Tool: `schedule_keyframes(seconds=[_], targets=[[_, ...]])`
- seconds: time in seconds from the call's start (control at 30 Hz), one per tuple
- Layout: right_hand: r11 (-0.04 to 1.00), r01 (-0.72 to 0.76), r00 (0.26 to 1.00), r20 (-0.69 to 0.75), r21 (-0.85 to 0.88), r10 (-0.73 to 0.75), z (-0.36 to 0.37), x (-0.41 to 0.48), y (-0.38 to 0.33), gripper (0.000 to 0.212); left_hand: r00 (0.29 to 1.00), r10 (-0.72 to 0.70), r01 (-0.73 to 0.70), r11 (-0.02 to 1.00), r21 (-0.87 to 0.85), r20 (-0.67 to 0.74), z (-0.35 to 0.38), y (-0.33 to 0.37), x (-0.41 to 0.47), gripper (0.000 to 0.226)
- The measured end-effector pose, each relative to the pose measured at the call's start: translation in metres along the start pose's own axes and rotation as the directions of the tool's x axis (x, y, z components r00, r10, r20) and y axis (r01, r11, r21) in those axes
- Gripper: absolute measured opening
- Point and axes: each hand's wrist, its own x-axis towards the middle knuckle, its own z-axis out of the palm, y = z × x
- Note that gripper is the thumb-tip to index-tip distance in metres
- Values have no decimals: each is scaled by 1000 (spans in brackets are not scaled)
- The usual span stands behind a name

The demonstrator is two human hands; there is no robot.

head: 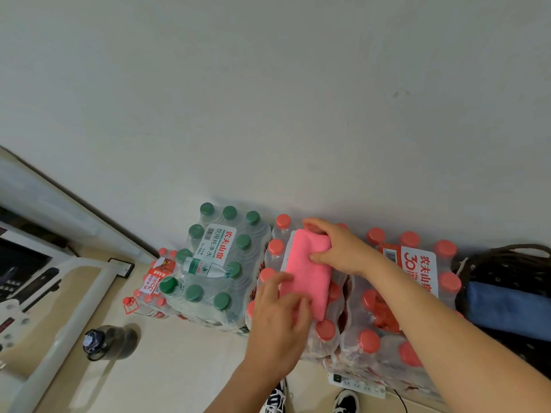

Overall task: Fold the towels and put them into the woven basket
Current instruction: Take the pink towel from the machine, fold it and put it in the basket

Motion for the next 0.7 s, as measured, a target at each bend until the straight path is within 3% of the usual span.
schedule_keyframes(seconds=[0.07, 0.13, 0.23, 0.3, 0.4, 0.47, 0.53, 0.6, 0.7], targets=[[999, -21, 1000, 19, -48, 22, -3, 1, -5, 67, 989, -137, 135, 990, -24, -51, 9, 3, 5, 14], [991, -52, 997, 47, -124, 58, -7, 2, -8, 55, 990, -142, 142, 990, -7, -24, 19, 7, 5, 20], [964, -77, 992, 83, -253, 101, -18, -2, -8, 30, 988, -110, 118, 991, -65, 111, 16, 13, 7, 24], [956, -73, 993, 66, -285, 96, -28, -11, -5, 25, 951, -207, 265, 928, -261, 230, 3, 16, 14, 39], [984, -104, 994, 26, -143, 109, -40, -33, 0, 26, 879, -390, 467, 600, -650, 273, -19, 13, 22, 50], [982, -95, 995, 34, 162, 90, -45, -51, 4, 28, 870, -390, 435, 321, -841, 301, -28, 15, 28, 57], [900, -61, 998, 30, 431, 53, -51, -70, 5, 34, 881, -346, 386, 127, -914, 324, -32, 26, 36, 60], [835, -31, 998, -36, 550, 61, -57, -88, 5, 42, 892, -323, 374, 129, -918, 318, -31, 42, 43, 55], [820, -16, 978, -160, 571, 131, -68, -117, 3, 39, 933, -257, 331, 340, -880, 251, -22, 67, 47, 52]])
